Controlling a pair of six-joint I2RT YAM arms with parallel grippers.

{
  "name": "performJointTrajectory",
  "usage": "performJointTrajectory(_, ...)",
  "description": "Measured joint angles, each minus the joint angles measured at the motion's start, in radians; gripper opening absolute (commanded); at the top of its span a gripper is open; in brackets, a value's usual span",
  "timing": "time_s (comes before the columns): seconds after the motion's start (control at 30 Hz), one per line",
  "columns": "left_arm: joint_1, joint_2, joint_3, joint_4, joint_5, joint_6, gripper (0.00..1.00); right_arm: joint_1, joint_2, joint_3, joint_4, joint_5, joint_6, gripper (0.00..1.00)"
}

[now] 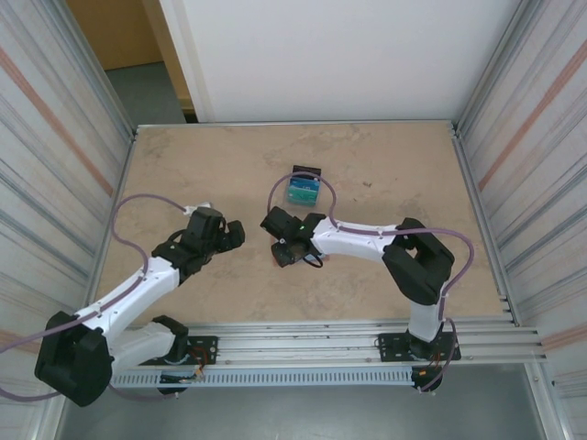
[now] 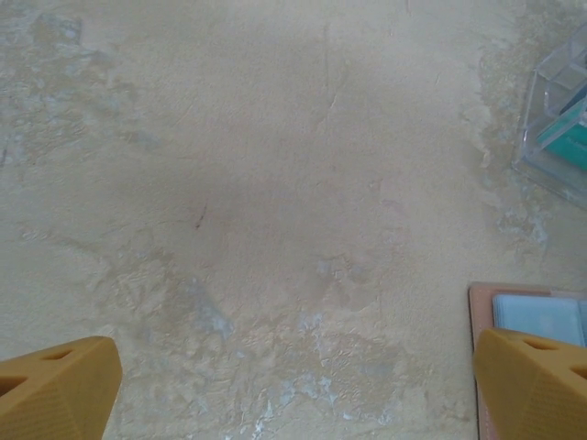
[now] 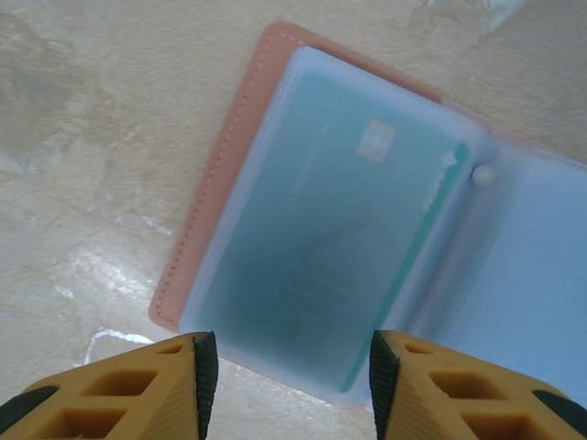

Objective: Take the credit cards out of the card holder

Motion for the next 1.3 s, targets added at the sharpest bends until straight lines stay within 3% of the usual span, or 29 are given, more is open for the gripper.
performJointTrajectory(0.7, 0.000, -0.007, -0.018, -0.003, 0.000, -0.031, 0.99, -0.010, 0.076, 0.037, 0.013, -0.042, 0.036, 0.61)
performJointTrajectory(0.93, 0.000, -0.003, -0.018, 0.000, 0.007, -0.030, 0.99, -0.030, 0.077, 0.038, 0.015, -0.063, 0.050, 0.49)
performJointTrajectory(1.1, 0.000, 0.005, -0.018, 0.001, 0.008, -0.030, 0.99, -0.042, 0.077, 0.038, 0.016, -0.068, 0.061, 0.33)
performJointTrajectory(1.3, 0.000, 0.011, -0.016, 0.001, 0.026, -0.029, 0.99, -0.042, 0.076, 0.038, 0.016, -0.058, 0.066, 0.29)
